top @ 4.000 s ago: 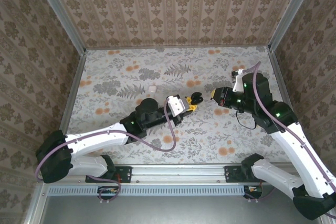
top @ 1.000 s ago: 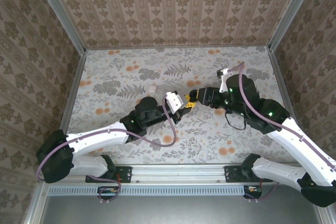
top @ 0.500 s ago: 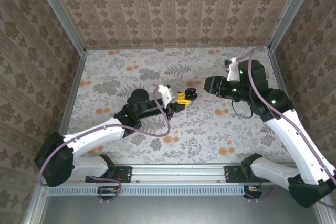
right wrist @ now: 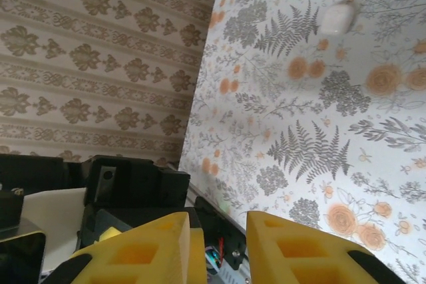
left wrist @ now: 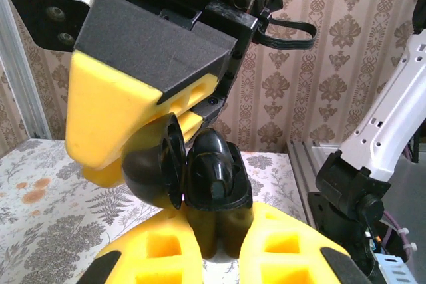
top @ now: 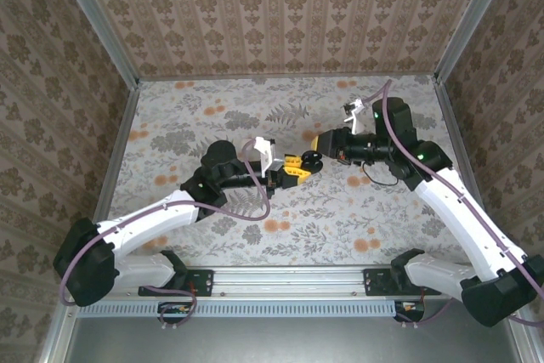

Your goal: Insert wireless bluetooth earbuds into charging case

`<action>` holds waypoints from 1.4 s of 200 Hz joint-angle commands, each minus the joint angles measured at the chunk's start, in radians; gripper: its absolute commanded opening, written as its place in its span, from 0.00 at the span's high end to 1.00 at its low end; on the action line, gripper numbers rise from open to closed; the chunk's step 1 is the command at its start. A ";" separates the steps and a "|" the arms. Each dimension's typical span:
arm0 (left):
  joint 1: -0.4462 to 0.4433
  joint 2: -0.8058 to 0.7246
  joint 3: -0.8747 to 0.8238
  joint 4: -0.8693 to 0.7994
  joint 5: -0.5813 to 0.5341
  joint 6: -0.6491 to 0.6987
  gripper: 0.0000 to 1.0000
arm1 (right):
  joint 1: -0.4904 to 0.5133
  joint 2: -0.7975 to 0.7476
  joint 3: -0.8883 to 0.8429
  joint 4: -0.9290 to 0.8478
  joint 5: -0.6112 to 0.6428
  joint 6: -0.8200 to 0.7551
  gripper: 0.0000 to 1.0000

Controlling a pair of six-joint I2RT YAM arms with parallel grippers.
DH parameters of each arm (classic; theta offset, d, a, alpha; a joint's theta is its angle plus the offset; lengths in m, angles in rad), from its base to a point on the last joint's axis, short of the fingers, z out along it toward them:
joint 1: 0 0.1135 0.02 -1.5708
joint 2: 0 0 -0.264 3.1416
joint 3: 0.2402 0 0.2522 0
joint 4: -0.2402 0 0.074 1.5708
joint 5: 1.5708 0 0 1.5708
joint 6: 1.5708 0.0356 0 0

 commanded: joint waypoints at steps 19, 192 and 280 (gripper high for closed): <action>0.011 0.002 0.038 0.031 -0.012 -0.027 1.00 | 0.039 -0.055 -0.036 0.041 -0.087 0.013 0.73; 0.183 -0.066 -0.126 -0.017 -0.224 -0.215 1.00 | 0.051 -0.193 -0.014 -0.183 0.328 -0.167 0.54; 0.197 0.106 -0.115 -0.136 -0.331 -0.259 1.00 | 0.022 -0.207 -0.109 -0.198 0.494 -0.200 0.42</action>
